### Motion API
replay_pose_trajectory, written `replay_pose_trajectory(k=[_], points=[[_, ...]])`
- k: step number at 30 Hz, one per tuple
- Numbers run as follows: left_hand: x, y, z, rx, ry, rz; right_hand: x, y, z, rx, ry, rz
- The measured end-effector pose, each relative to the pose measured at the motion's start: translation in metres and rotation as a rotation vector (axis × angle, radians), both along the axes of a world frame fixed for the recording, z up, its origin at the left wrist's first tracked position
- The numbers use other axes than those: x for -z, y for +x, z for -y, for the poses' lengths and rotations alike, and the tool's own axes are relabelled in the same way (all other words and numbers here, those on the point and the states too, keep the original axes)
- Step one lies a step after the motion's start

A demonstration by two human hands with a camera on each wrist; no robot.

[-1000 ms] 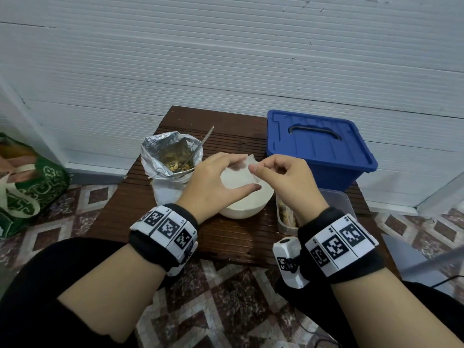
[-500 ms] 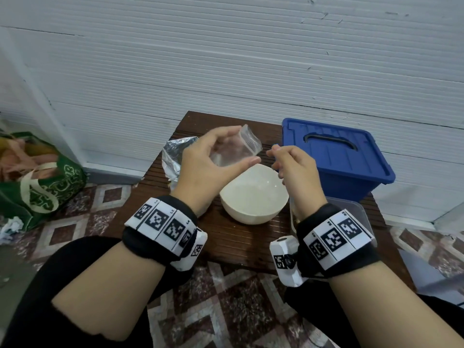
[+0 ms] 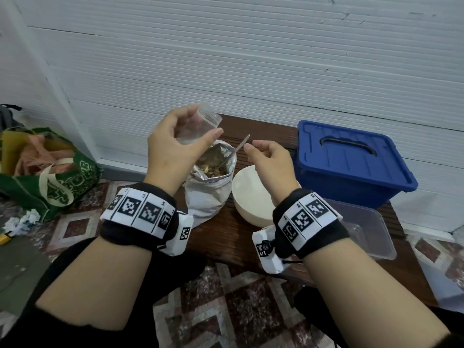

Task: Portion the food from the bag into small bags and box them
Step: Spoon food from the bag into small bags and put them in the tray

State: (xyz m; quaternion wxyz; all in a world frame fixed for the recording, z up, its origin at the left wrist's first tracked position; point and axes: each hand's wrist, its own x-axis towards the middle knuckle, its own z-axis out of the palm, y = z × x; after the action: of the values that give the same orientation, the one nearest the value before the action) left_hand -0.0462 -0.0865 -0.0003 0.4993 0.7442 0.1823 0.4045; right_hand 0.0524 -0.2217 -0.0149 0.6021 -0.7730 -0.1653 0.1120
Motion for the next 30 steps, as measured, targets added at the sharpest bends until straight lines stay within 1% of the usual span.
replay_pose_trajectory(k=[5,10,13,16,18,20,22,24,26,30], points=[[0.005,-0.002,-0.013,-0.061,0.042,-0.028,0.000,0.000,-0.010,-0.009,-0.048,0.075],[0.009,-0.002,-0.022,-0.090,0.085,-0.096,-0.003,-0.001,-0.016,-0.048,-0.149,0.205],[0.012,-0.003,-0.022,-0.085,0.095,-0.105,-0.003,-0.003,-0.019,-0.035,-0.153,0.326],[0.015,-0.005,-0.025,-0.091,0.099,-0.108,-0.005,-0.005,-0.017,0.013,-0.068,0.481],[0.017,-0.005,-0.028,-0.091,0.100,-0.120,-0.006,-0.006,-0.017,0.013,-0.027,0.595],[0.018,-0.005,-0.030,-0.082,0.115,-0.142,-0.003,-0.006,-0.017,-0.013,-0.054,0.698],[0.019,-0.004,-0.029,-0.064,0.137,-0.178,0.002,-0.006,-0.019,-0.051,-0.150,0.749],[0.019,-0.004,-0.027,-0.042,0.140,-0.212,0.006,-0.007,-0.020,-0.077,-0.203,0.736],[0.020,-0.004,-0.025,-0.027,0.134,-0.246,0.008,-0.009,-0.020,-0.074,-0.189,0.670],[0.020,-0.004,-0.025,-0.017,0.100,-0.277,0.007,-0.009,-0.020,0.004,-0.106,0.413]])
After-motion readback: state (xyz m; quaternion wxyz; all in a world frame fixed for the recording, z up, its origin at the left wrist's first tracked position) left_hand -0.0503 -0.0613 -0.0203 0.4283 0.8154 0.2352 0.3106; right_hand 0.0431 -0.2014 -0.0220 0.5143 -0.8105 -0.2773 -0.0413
